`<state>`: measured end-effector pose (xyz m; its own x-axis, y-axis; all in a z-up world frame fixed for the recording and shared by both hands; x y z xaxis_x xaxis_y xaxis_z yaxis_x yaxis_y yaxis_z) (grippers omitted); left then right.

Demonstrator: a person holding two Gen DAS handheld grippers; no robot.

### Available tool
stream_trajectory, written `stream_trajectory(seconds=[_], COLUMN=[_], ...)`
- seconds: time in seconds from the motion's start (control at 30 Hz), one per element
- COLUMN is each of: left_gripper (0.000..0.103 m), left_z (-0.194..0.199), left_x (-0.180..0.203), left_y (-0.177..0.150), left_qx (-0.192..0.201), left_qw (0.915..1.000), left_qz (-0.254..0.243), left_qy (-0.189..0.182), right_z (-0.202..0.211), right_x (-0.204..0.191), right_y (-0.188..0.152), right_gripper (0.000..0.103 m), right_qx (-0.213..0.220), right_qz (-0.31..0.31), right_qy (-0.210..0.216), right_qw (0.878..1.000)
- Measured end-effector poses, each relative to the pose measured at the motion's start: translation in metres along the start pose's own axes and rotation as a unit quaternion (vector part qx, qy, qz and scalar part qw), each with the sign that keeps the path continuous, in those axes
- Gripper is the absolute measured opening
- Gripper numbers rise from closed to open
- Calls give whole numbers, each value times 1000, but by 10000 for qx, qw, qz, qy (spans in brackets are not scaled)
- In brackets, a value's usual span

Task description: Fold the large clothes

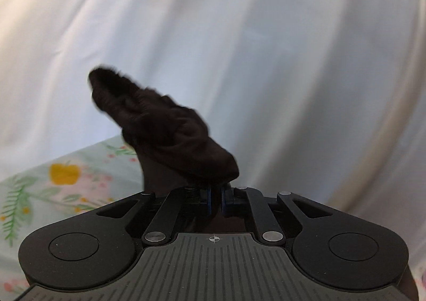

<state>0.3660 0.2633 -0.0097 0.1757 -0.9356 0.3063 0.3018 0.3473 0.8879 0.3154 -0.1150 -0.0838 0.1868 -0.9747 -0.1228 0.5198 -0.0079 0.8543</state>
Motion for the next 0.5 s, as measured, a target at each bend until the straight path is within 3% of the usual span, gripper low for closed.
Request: stream_trajectory(seconds=[0.13, 0.23, 0.33, 0.43, 0.5], left_gripper=[12, 16, 19, 19, 20], left_z=[-16, -40, -68, -73, -65], left_x=[88, 120, 121, 105, 101], left_y=[-52, -103, -147, -157, -149], left_qx=[-462, -1096, -1859, -1959, -2063], left_qw=[9935, 9854, 9760, 9784, 9770], left_qz=[-945, -1171, -1032, -452, -191], left_qy=[-424, -566, -469, -479, -500], right_z=[-2, -10, -26, -41, -53], right_x=[7, 15, 16, 5, -5], right_y=[0, -2, -4, -1, 3], right_gripper=[46, 46, 46, 47, 66], right_qx=[-57, -194, -418, -498, -533], right_qz=[-267, -616, -950, -1164, -1363], right_qy=[133, 298, 567, 984, 1323], right_qw=[9995, 9975, 9930, 9871, 9803])
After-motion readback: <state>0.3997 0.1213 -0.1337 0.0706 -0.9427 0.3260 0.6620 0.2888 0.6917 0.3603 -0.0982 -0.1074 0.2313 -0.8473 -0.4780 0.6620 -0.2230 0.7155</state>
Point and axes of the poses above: each gripper's, at about its wrist camera, not at the fingertips, and z roughly against the way its jaws point, x to its right, y to its top, the point moved 7 cm from there along -z, roughly the way its jaws point, and after that the axes turned 3 degrees about y, right-handed, at the moved point
